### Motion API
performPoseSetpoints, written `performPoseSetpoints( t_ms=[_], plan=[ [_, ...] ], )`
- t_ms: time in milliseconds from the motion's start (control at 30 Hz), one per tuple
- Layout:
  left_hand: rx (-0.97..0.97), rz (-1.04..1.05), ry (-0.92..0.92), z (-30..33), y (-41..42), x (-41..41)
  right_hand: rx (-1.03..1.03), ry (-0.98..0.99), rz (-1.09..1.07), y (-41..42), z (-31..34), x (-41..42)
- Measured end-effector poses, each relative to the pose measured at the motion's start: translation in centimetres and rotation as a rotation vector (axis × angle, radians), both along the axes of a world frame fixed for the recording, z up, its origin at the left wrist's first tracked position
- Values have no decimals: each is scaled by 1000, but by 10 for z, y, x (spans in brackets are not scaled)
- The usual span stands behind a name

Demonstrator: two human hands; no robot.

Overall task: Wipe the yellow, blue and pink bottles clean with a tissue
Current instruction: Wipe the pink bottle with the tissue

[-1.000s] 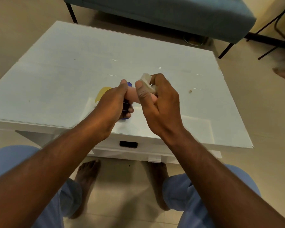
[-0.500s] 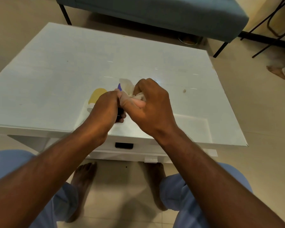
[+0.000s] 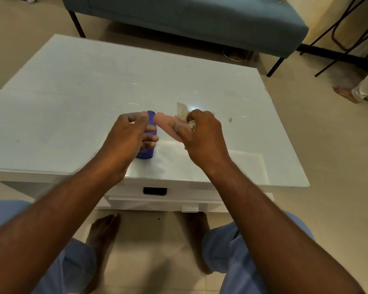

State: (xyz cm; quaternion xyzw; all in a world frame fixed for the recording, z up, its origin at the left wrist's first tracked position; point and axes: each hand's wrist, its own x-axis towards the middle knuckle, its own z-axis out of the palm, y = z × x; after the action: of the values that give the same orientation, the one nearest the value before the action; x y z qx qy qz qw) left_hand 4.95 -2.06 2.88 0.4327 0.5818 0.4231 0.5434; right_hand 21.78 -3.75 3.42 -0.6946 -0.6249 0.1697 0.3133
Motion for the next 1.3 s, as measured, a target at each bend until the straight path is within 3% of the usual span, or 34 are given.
performPoseSetpoints(
  t_ms=[100, 233, 500, 667, 767, 867, 1033, 1133, 1300],
  plan=[
    [21, -55, 67, 1, 0, -1, -11, -227, -127, 6, -13, 5],
    [120, -90, 166, -1, -8, -6, -97, -511, -31, -3, -27, -3],
    [385, -176, 645, -5, -25, -20, -312, -491, 120, -24, -45, -19],
    [439, -394, 1178, -25, -23, -28, -361, -413, 170, -34, -46, -12],
    [444, -471, 1393, -28, -20, -30, -340, -392, 178, -33, -39, -15],
    [482, -437, 1404, -40, -11, -34, -346, -347, 136, -27, -37, -15],
    [509, -284, 1265, -46, 8, -30, -260, -178, -9, 3, -26, -4],
    [565, -215, 1220, -41, 26, -29, -236, -190, -127, 14, -33, 25],
    [359, -210, 1249, -29, 39, -35, -257, -56, -287, 21, -46, 53]
  ],
)
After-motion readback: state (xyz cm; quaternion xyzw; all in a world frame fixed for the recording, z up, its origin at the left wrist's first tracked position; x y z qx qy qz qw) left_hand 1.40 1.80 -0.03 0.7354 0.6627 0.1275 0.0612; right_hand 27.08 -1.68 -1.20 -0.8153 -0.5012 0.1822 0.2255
